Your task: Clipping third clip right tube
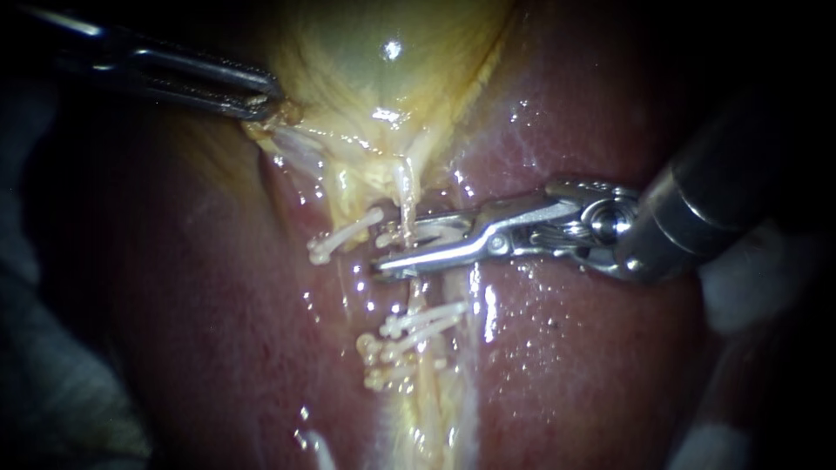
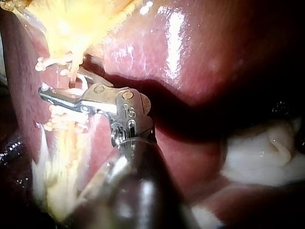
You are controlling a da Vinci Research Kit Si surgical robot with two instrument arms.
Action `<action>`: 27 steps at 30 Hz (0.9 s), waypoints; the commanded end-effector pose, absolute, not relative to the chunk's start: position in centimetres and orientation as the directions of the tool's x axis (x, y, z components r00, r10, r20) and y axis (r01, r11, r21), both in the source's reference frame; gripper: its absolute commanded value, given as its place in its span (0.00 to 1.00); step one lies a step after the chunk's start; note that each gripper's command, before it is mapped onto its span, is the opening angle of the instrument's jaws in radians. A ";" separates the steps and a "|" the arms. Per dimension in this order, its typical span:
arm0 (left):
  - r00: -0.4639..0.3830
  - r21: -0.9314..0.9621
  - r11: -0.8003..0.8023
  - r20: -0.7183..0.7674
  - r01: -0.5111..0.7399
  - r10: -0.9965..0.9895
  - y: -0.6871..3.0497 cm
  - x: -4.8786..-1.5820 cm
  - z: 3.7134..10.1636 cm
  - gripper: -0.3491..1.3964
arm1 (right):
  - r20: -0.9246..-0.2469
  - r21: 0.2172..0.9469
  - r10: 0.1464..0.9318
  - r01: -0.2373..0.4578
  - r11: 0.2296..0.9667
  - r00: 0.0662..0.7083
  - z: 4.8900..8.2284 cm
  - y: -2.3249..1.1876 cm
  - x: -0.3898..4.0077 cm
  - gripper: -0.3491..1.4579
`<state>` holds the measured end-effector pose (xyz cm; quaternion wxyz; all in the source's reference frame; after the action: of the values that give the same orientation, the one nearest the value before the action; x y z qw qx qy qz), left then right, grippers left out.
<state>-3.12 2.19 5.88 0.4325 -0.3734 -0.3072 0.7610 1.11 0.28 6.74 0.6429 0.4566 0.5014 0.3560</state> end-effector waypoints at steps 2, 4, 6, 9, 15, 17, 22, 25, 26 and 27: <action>-0.347 -0.790 -0.437 -0.303 -0.429 0.888 2.19 -3.12 5.89 0.00 | -0.320 0.945 0.918 0.006 0.328 0.234 6.74 0.29 1.13 0.46; -0.347 -0.790 -0.437 -0.303 -0.429 0.888 2.19 -3.12 5.89 0.00 | -0.321 0.945 0.921 0.015 0.326 0.222 6.74 0.29 1.16 0.46; -0.347 -0.790 -0.437 -0.303 -0.429 0.888 2.19 -3.12 5.89 0.00 | -0.322 0.946 0.922 0.023 0.324 0.214 6.73 0.28 1.18 0.46; -0.347 -0.790 -0.437 -0.303 -0.429 0.888 2.19 -3.12 5.89 0.00 | -0.321 0.946 0.924 0.032 0.322 0.206 6.69 0.27 1.19 0.46; -0.347 -0.790 -0.437 -0.303 -0.429 0.888 2.19 -3.12 5.89 0.00 | -0.315 0.949 0.932 0.055 0.310 0.181 6.53 0.30 1.20 0.46; -0.347 -0.790 -0.437 -0.303 -0.429 0.888 2.19 -3.12 5.89 0.00 | -0.311 0.950 0.935 0.063 0.305 0.171 6.47 0.32 1.20 0.46; -0.347 -0.791 -0.437 -0.303 -0.429 0.888 2.19 -3.12 5.89 0.00 | -0.301 0.953 0.939 0.066 0.294 0.167 6.38 0.34 1.21 0.45; -0.347 -0.790 -0.437 -0.302 -0.429 0.888 2.19 -3.12 5.88 0.00 | -0.300 0.954 0.939 0.067 0.293 0.166 6.36 0.36 1.20 0.43; -0.347 -0.790 -0.437 -0.302 -0.429 0.888 2.19 -3.12 5.88 0.00 | -0.299 0.954 0.940 0.067 0.292 0.166 6.36 0.37 1.19 0.42; -0.347 -0.790 -0.437 -0.302 -0.429 0.888 2.19 -3.12 5.88 0.00 | -0.299 0.954 0.940 0.067 0.292 0.166 6.35 0.38 1.18 0.40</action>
<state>-3.12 2.19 5.89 0.4326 -0.3732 -0.3071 0.7611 1.19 0.38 6.34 0.6004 0.4710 0.5352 0.3622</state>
